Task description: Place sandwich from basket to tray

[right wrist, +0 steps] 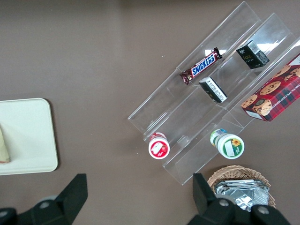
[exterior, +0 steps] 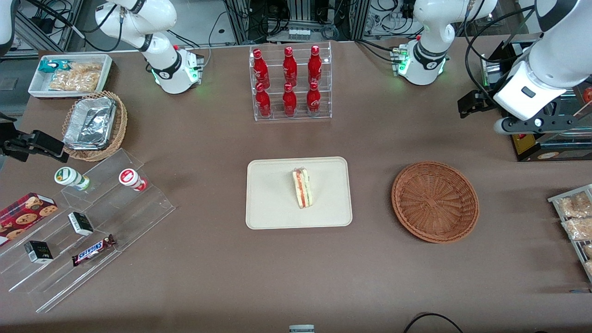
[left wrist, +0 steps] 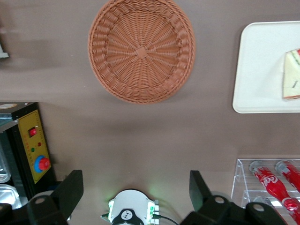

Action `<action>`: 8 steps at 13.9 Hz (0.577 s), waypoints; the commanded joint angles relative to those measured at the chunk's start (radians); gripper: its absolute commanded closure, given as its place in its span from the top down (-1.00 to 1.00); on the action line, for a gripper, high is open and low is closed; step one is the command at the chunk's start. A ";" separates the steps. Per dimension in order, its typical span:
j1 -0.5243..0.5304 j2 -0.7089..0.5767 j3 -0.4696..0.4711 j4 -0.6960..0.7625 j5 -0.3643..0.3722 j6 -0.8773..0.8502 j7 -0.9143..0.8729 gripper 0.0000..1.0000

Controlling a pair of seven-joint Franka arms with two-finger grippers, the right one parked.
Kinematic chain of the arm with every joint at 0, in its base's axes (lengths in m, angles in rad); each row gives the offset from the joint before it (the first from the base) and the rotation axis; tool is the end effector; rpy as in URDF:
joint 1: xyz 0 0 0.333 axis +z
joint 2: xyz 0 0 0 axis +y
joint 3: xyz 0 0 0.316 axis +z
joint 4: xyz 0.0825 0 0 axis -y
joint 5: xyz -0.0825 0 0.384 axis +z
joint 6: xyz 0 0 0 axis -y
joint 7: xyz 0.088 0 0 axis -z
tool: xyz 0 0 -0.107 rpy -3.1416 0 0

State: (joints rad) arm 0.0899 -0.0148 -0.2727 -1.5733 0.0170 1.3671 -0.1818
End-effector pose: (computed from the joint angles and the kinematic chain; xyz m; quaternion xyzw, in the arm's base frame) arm 0.5184 -0.0948 0.6154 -0.9953 -0.0006 0.0923 0.0276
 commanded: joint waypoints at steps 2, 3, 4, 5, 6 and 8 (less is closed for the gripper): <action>0.014 0.004 -0.011 0.009 0.035 0.032 0.018 1.00; 0.016 0.003 -0.013 0.006 0.034 0.039 0.022 1.00; 0.016 0.001 -0.013 0.006 0.032 0.043 0.022 1.00; 0.016 0.002 -0.013 0.007 0.032 0.049 0.022 1.00; 0.016 0.004 -0.013 0.007 0.032 0.070 0.015 1.00; 0.016 0.004 -0.013 0.007 0.031 0.079 0.007 1.00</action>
State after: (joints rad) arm 0.0916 -0.0111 -0.2727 -1.5733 0.0350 1.4376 -0.1761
